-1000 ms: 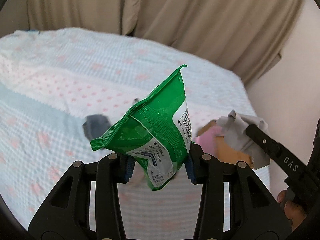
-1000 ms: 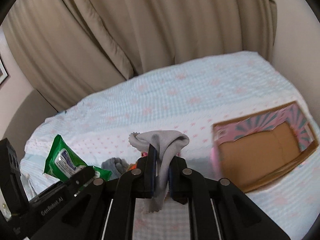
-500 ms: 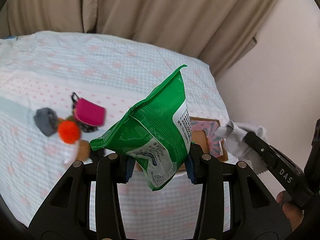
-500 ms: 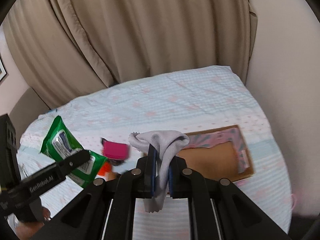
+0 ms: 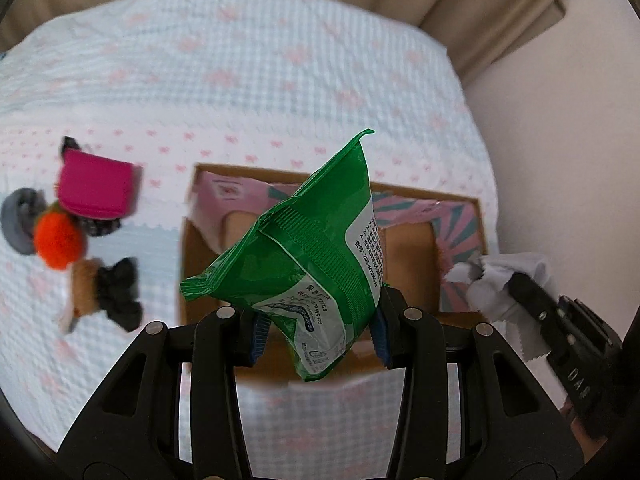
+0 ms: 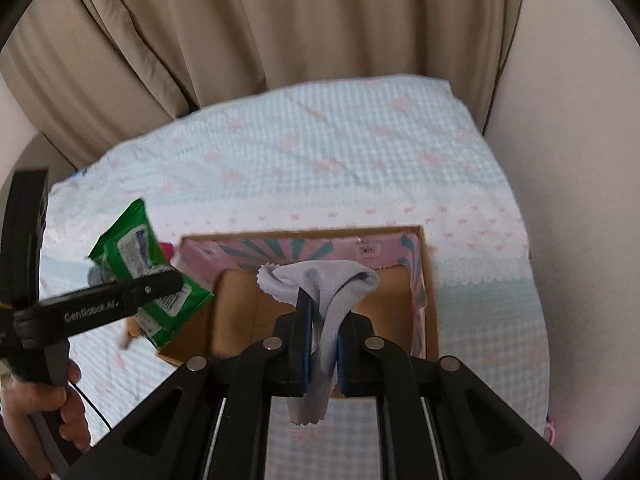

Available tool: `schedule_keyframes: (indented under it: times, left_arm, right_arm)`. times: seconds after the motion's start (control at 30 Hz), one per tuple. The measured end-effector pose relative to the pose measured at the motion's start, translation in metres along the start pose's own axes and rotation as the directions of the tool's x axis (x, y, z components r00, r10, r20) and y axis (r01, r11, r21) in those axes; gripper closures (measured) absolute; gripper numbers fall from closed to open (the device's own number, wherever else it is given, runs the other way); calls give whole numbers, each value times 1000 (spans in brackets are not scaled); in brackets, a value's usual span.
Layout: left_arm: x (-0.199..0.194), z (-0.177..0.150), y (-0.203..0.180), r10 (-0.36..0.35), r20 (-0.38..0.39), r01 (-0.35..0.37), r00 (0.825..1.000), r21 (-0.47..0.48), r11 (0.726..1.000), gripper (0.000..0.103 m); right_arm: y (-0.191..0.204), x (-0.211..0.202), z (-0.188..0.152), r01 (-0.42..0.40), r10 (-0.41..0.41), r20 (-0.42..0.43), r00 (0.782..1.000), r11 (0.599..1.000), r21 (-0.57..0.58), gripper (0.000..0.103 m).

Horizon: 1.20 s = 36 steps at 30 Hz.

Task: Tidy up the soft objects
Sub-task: 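Carry packet and cloth over the box and open both tools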

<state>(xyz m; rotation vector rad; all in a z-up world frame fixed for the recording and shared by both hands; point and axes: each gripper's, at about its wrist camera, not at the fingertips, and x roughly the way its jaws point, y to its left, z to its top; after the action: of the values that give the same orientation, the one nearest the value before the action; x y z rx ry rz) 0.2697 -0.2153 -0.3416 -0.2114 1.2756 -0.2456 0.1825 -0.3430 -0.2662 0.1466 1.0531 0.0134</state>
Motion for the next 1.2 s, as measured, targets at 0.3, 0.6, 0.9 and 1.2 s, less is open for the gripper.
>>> schedule_keyframes:
  times: [0.3, 0.6, 0.9, 1.2]
  left_arm:
    - [86, 15, -1, 28, -148, -34, 989, -37, 999, 65]
    - [83, 19, -13, 101, -117, -94, 988, 65, 993, 0]
    - [53, 19, -6, 118, -78, -112, 990, 69, 991, 0]
    - [0, 8, -13, 101, -13, -100, 995, 67, 993, 0]
  right_arm:
    - [-6, 86, -18, -55, 45, -131, 990, 996, -74, 94]
    - [-4, 115, -22, -59, 29, -207, 978, 988, -142, 74]
    - [-9, 101, -30, -65, 33, -179, 983, 982, -179, 0]
    - [-6, 56, -25, -42, 27, -94, 995, 987, -152, 0]
